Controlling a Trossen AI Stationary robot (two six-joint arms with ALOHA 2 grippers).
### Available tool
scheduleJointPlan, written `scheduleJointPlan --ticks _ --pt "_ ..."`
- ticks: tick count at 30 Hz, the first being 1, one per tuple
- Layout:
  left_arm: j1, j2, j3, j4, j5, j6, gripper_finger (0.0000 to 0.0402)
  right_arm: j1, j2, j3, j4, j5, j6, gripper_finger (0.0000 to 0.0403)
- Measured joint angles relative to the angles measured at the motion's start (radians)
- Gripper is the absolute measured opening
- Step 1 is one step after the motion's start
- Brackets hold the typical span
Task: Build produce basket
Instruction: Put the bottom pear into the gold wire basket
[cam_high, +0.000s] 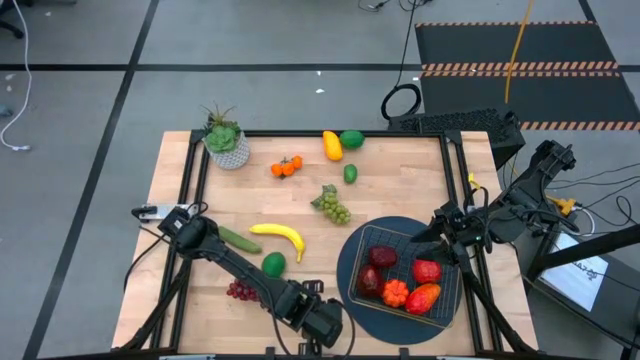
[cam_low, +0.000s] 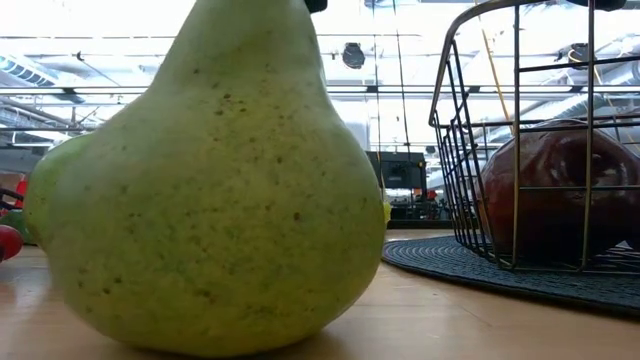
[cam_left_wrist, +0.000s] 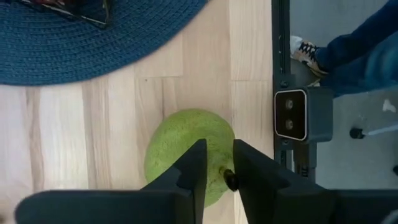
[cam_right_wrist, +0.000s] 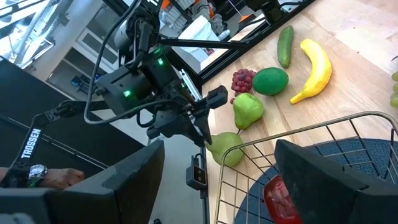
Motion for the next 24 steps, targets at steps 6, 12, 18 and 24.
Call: scheduleJointPlan --ticks 6,12,18,24 --pt "0.011 -0.003 0.0 0.001 0.023 -0.033 0.0075 0.0 0.0 0.0 0.0 0.0 -0.006 0.0297" --pt "0.015 -0.005 0.016 -0.005 0.022 -0.033 0.0122 0.0 0.0 0.0 0.0 0.0 -0.018 0.0297" --pt "0.014 -0.006 0.016 -0.007 0.038 -0.027 0.0158 0.0 0.0 0.0 0.0 0.0 -0.007 0.0297" --pt "0.003 -0.006 0.016 -0.025 0.053 -0.004 0.0147 0.0 0.0 0.0 0.0 0.0 -0.007 0.0297"
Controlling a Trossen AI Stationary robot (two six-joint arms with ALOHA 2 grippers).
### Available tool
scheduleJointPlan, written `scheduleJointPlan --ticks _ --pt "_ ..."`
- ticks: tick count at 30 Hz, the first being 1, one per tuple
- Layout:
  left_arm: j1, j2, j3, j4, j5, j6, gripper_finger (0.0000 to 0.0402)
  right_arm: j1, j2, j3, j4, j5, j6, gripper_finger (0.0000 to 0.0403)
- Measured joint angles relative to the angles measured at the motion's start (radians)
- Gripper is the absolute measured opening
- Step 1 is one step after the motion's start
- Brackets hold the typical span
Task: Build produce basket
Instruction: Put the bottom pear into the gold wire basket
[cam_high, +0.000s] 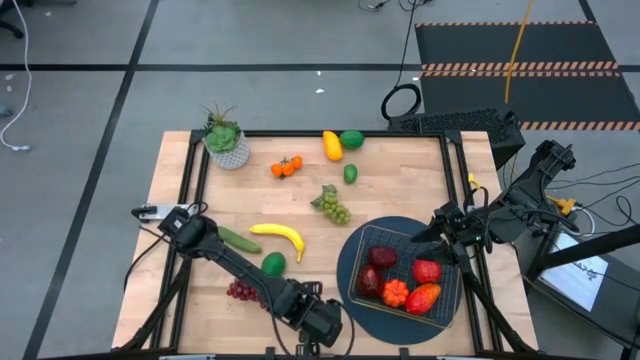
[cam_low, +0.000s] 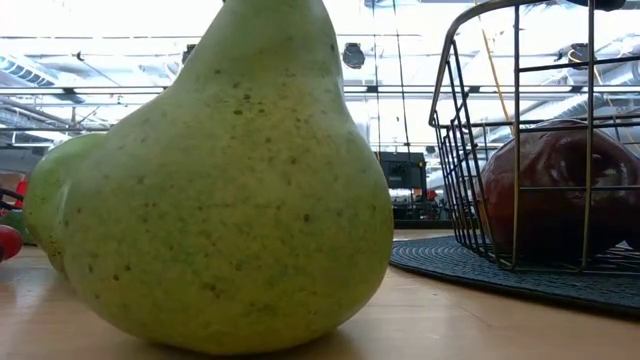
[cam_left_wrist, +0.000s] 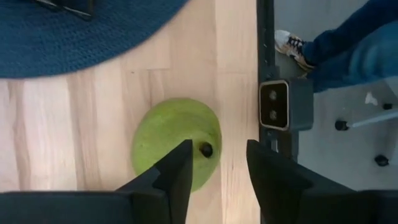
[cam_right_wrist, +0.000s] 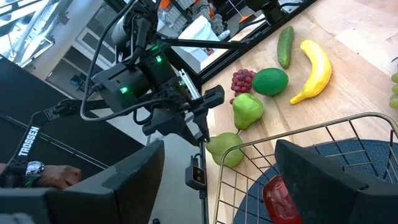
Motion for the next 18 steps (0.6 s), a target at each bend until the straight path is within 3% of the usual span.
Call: scheduleJointPlan --ticks 9,18 --pt "0.002 0.0 0.0 -0.011 -0.009 0.012 0.0094 0.0 0.0 0.0 0.0 0.0 0.0 0.0297" --pt "0.002 0.0 0.0 -0.01 -0.013 0.019 0.009 0.0 0.0 0.0 0.0 0.001 0.0 0.0298"
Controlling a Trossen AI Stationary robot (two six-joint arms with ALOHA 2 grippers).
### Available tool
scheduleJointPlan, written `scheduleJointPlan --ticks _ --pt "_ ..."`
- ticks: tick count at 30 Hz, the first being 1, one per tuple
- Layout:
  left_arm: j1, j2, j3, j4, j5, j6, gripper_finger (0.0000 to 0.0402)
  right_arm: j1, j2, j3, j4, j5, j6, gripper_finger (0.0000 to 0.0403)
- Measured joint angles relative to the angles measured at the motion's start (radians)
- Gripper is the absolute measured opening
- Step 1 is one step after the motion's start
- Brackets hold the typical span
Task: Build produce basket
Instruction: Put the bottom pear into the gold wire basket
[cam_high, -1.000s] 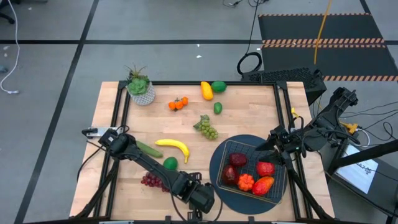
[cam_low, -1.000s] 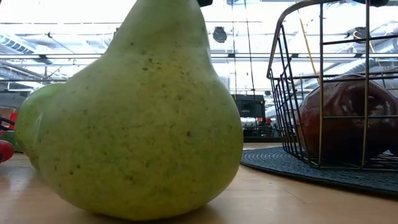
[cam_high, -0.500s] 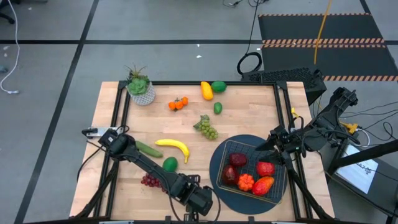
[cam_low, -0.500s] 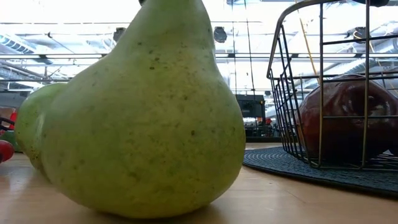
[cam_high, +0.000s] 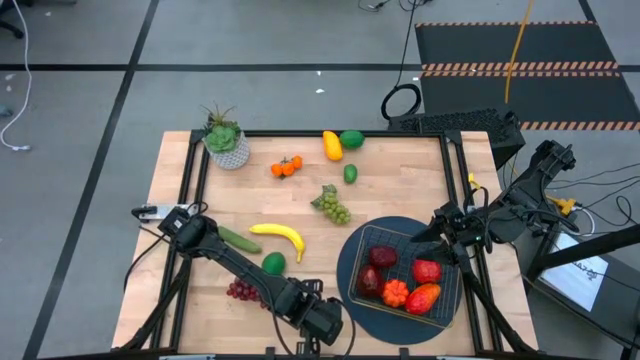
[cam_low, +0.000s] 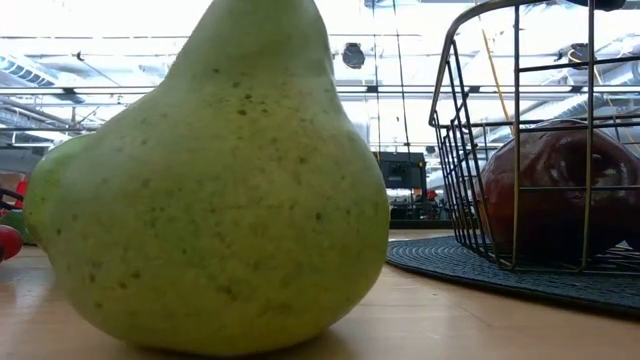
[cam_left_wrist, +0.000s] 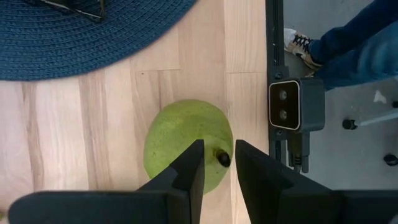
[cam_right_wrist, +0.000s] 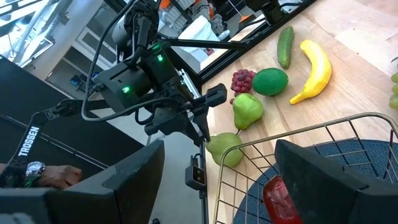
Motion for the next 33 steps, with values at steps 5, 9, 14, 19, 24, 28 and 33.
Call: scheduleJointPlan --ticks 5,9,14,19,24,28,33 --pt "0.003 0.0 0.0 0.0 0.0 0.005 0.009 0.0 0.0 0.0 0.0 0.0 0.0 0.0298" --pt "0.004 0.0 0.0 0.0 -0.001 0.024 0.0071 0.0 0.0 0.0 0.0 0.0 -0.001 0.0298" --pt "0.009 0.0 0.0 0.0 0.001 0.027 0.0016 0.0 0.0 0.0 0.0 0.0 -0.002 0.0298" --pt "0.029 -0.001 0.002 0.001 0.002 -0.006 0.0019 0.0 0.0 0.0 0.0 0.0 -0.001 0.0298" --pt "0.061 -0.002 0.091 -0.041 0.001 0.008 0.0009 0.0 0.0 0.0 0.0 0.0 0.0 0.0298" --pt "0.099 -0.001 0.199 -0.093 0.003 0.003 0.0013 0.0 0.0 0.0 0.0 0.0 0.016 0.0297" --pt "0.153 -0.046 0.257 -0.094 0.1 -0.039 0.0007 0.0 0.0 0.0 0.0 0.012 -0.003 0.0297"
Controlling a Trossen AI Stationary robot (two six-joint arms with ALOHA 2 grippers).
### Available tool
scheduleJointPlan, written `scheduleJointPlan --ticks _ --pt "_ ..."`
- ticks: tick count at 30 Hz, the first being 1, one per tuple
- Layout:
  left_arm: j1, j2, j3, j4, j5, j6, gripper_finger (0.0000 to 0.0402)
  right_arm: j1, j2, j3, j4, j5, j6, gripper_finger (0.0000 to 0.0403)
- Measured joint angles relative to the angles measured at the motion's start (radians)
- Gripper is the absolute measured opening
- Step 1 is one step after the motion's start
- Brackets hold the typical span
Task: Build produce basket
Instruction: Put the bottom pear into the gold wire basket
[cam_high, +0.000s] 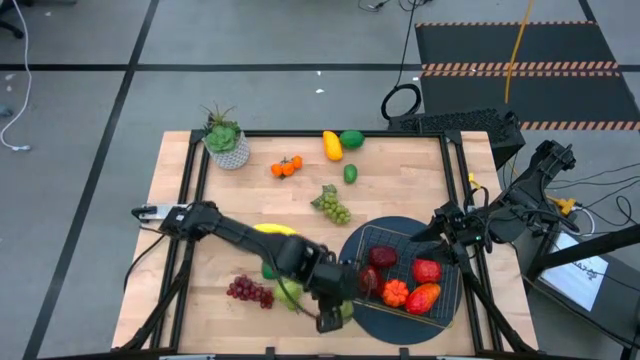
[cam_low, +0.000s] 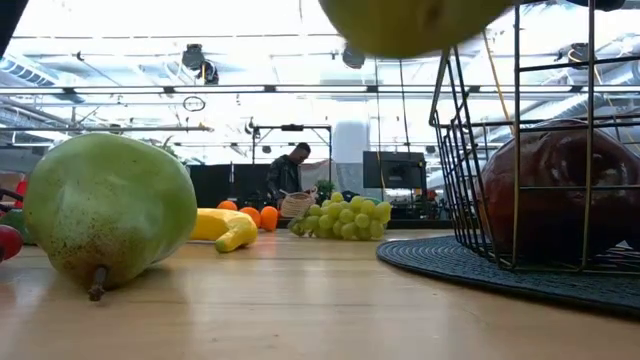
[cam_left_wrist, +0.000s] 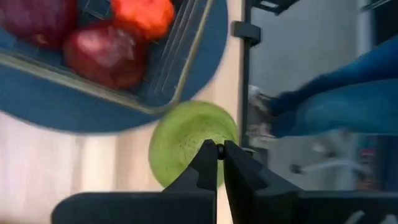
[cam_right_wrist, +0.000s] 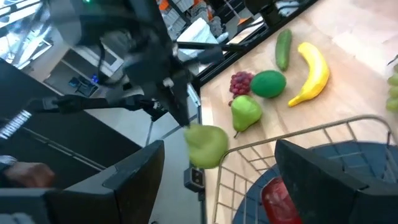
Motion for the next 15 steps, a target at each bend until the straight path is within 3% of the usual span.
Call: scheduleJointPlan --ticks 4,15 --pt "0.034 -0.067 0.016 0.02 0.023 -0.053 0.001 0.0 0.0 0.0 -0.015 0.024 -0.013 0.0297" --pt "0.152 -0.221 0.017 0.032 0.022 0.094 0.0011 0.0 -0.002 0.0 -0.014 0.115 -0.008 0.0297"
